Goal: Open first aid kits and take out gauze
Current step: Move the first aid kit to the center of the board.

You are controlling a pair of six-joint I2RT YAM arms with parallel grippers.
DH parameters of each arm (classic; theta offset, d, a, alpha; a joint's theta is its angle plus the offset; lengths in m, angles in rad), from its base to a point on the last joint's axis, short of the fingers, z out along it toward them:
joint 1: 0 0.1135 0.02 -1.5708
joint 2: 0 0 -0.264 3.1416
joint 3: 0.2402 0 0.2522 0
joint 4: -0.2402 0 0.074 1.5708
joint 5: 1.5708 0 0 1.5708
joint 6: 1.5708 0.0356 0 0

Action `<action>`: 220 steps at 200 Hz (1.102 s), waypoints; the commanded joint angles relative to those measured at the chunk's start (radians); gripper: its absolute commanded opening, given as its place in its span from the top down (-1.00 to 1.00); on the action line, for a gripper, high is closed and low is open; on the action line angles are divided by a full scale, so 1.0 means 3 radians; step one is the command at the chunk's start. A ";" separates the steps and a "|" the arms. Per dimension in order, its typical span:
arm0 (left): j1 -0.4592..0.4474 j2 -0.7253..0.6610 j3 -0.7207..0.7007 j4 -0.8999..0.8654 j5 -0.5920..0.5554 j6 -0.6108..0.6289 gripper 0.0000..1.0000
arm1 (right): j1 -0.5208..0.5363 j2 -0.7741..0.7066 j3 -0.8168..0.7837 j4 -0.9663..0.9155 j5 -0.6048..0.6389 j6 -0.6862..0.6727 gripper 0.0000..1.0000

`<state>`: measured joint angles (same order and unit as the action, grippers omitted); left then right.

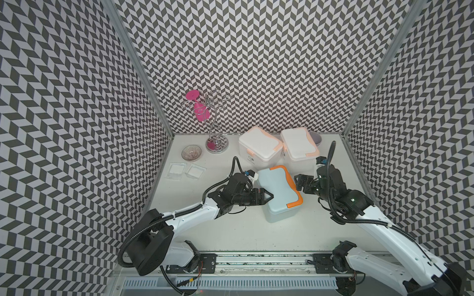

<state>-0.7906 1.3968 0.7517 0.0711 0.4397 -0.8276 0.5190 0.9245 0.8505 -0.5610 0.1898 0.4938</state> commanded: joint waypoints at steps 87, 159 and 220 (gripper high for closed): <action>-0.0394 0.0400 0.0508 0.0363 -0.0056 0.0317 -0.75 | -0.0024 -0.0293 -0.0018 0.0131 -0.0850 -0.0326 -0.78; -0.0050 -0.1351 -0.0428 -0.0317 -0.0976 0.0285 -1.00 | 0.0631 0.0094 0.0045 0.0404 -0.1088 -0.0423 -0.58; 0.0246 -0.2098 -0.0781 -0.0708 -0.1073 0.0233 -1.00 | 0.1229 0.1017 0.0277 0.0483 -0.0666 -0.0375 -0.38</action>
<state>-0.7422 0.7963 0.5350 -0.0784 0.1436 -0.7525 0.8635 1.1339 0.8856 -0.4618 -0.0883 0.3740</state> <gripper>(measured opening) 0.997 0.692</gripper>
